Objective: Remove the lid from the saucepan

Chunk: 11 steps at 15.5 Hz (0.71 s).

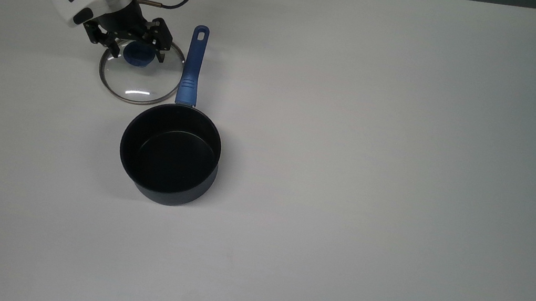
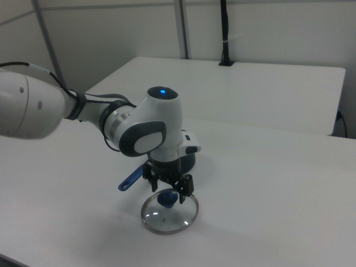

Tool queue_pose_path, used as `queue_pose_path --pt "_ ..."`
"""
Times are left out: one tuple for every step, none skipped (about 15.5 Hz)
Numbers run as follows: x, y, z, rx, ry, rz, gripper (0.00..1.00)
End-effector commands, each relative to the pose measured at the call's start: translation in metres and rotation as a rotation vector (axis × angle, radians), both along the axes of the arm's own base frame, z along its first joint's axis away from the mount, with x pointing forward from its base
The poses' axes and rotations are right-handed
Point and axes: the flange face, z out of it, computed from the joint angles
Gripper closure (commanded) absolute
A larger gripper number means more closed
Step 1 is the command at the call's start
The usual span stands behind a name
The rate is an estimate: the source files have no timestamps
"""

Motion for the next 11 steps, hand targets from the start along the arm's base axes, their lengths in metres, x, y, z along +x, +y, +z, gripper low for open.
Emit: queue_pose_path --pt "0.008 0.004 0.068 0.018 -0.020 -0.077 0.00" --pt "0.008 0.003 0.093 0.016 -0.027 -0.093 0.00" --pt "0.008 0.004 0.121 0.016 -0.034 -0.097 0.00" --pt "0.007 0.005 0.149 0.018 -0.035 -0.107 0.00" --pt "0.004 0.008 0.175 0.020 -0.029 -0.140 0.00" --pt "-0.001 0.014 0.196 0.009 -0.031 -0.184 0.00" --pt "-0.004 0.025 0.216 -0.018 -0.057 -0.217 0.00" --pt "-0.005 0.039 0.238 -0.030 -0.088 -0.240 0.00" --pt "-0.011 0.059 0.266 -0.030 -0.113 -0.290 0.00" --pt "-0.019 0.071 0.275 -0.030 -0.090 -0.309 0.00" --pt "-0.025 0.088 0.283 -0.042 -0.066 -0.295 0.00"
